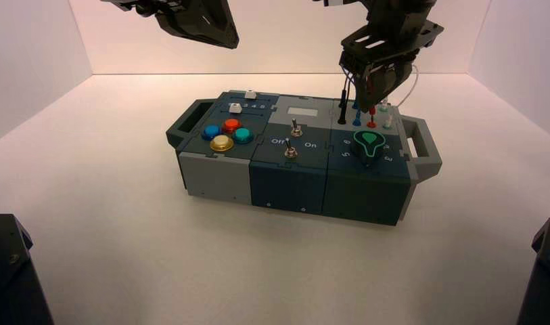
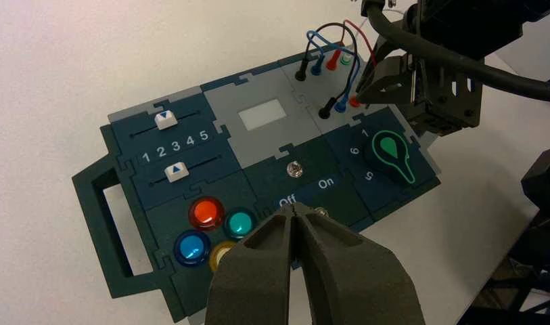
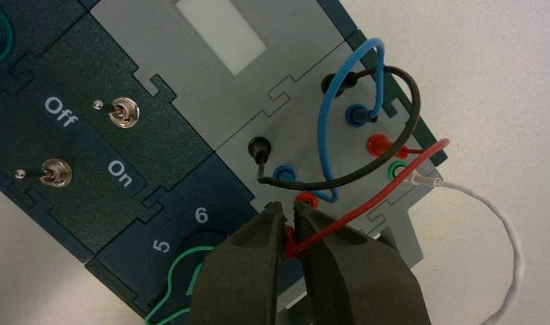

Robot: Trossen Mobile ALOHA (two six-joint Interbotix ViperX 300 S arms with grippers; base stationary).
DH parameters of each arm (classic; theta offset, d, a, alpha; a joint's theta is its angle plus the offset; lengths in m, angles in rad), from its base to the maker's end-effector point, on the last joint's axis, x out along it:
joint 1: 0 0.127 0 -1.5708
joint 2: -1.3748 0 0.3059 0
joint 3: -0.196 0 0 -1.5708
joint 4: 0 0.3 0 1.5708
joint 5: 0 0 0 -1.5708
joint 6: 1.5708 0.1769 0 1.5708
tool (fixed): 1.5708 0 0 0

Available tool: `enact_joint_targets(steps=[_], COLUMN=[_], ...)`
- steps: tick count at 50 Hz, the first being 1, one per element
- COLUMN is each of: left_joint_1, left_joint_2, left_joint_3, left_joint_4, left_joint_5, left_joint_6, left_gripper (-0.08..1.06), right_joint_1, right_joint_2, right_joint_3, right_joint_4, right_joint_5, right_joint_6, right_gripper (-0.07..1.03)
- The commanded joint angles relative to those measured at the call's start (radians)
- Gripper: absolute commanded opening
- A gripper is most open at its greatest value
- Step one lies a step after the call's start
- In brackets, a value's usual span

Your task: Insert the red wire.

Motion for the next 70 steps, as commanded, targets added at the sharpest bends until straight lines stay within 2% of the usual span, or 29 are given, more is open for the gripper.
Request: enact_joint_targets(steps=[1,70], left_joint_1=[0.002,0.002], left_joint_2=[-0.005,-0.005], left_joint_3=[-0.018,-0.025], left_joint_4=[0.002,0.006], left_joint_5=[-0.006,-0.006], left_joint_6=[0.003,0.014], left_gripper=[-0.03,-0.03], right_joint_1=[-0.005,-0.038], right_joint_2=[-0.031,0.008], right_joint_3=[-0.012,-0.005], right_joint_4=[-0.008,-0.026], right_joint_5=[-0.009,-0.049], right_joint_6=[0.008,0.009], right_gripper=[-0.02,-0.02])
